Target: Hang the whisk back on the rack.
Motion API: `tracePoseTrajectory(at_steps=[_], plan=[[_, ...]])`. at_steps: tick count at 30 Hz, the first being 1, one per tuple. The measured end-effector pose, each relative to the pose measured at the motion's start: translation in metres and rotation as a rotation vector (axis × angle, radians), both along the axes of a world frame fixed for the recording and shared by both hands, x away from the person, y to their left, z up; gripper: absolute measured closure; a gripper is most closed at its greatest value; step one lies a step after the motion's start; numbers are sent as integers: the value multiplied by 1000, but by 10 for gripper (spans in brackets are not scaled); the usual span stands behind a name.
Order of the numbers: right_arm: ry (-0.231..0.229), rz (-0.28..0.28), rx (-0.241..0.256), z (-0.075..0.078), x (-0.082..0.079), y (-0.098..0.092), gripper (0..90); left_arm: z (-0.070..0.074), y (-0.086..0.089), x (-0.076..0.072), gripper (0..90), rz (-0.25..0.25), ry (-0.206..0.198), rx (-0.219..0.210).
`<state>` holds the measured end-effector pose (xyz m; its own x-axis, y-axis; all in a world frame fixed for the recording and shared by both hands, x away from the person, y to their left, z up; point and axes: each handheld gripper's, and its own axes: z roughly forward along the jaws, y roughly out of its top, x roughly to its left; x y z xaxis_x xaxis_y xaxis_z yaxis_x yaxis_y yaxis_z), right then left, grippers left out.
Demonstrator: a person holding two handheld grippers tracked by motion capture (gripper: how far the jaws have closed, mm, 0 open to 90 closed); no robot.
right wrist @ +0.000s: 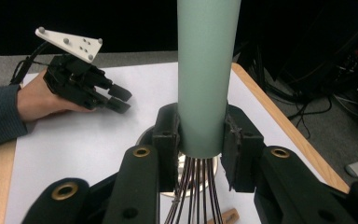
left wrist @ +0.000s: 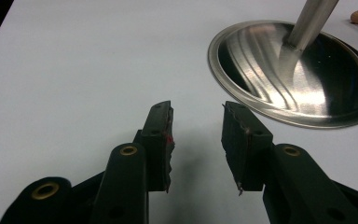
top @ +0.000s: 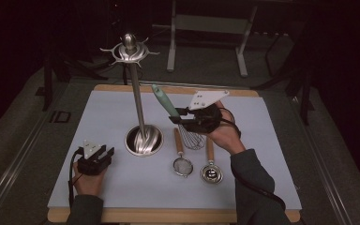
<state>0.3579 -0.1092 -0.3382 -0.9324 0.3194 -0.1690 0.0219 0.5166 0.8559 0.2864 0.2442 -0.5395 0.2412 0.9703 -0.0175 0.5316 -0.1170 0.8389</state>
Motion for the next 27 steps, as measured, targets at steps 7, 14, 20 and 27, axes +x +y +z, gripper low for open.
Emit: tracePoseTrajectory(at_steps=[7,14,20,27], plan=[[-14,6,23,6,0,3,690,0,0,0,637,0,0,0],[-29,6,29,13,0,6,691,0,0,0,637,0,1,0],[-43,11,45,19,0,6,690,0,0,0,636,2,1,0],[-59,9,65,26,0,7,690,0,0,0,636,1,1,0]])
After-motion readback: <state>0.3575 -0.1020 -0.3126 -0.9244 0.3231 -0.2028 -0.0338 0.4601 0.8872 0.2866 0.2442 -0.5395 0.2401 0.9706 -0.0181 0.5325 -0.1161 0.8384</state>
